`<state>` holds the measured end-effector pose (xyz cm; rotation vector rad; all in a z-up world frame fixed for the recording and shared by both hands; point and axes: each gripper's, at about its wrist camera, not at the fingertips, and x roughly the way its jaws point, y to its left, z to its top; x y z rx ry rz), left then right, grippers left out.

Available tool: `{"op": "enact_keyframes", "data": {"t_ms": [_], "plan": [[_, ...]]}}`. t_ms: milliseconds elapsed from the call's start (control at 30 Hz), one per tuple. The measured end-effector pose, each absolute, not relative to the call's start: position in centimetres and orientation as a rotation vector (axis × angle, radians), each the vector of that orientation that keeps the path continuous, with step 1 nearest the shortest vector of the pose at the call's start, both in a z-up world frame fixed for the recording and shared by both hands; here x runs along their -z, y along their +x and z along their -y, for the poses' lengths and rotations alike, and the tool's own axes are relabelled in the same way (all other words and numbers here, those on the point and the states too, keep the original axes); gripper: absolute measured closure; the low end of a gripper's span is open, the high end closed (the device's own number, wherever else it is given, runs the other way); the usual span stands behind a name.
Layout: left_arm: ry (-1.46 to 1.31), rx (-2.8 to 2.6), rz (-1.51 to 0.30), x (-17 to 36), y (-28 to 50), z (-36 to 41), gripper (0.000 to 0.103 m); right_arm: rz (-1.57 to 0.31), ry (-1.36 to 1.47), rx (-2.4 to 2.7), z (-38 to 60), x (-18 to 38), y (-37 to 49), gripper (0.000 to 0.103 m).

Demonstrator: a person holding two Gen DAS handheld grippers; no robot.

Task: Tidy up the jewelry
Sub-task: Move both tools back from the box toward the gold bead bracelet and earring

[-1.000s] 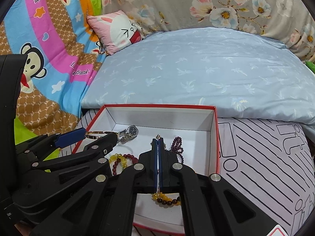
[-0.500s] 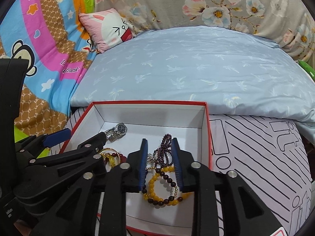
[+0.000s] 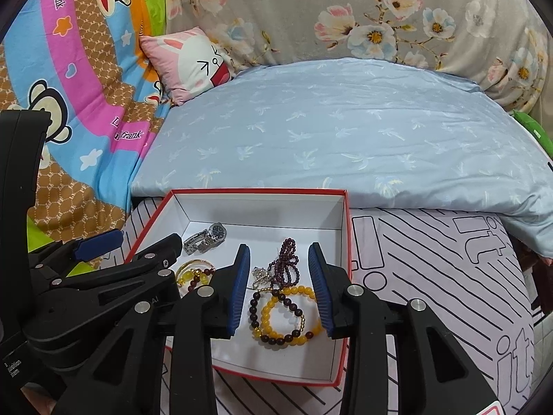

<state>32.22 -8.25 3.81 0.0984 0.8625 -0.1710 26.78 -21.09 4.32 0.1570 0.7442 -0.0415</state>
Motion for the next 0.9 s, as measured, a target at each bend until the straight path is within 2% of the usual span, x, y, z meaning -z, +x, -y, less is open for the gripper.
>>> {"op": "enact_keyframes", "data": {"t_ms": [667, 900], "plan": [[0.102, 0.216, -0.834, -6.6, 22.1, 6.4, 0.034, -0.701, 0.145, 0.024, 19.0, -6.9, 15.9, 0.067], [0.097, 0.223, -0.863, -4.8, 17.5, 5.0, 0.028, -0.737, 0.156, 0.003, 18.2, -4.9, 10.8, 0.057]]}}
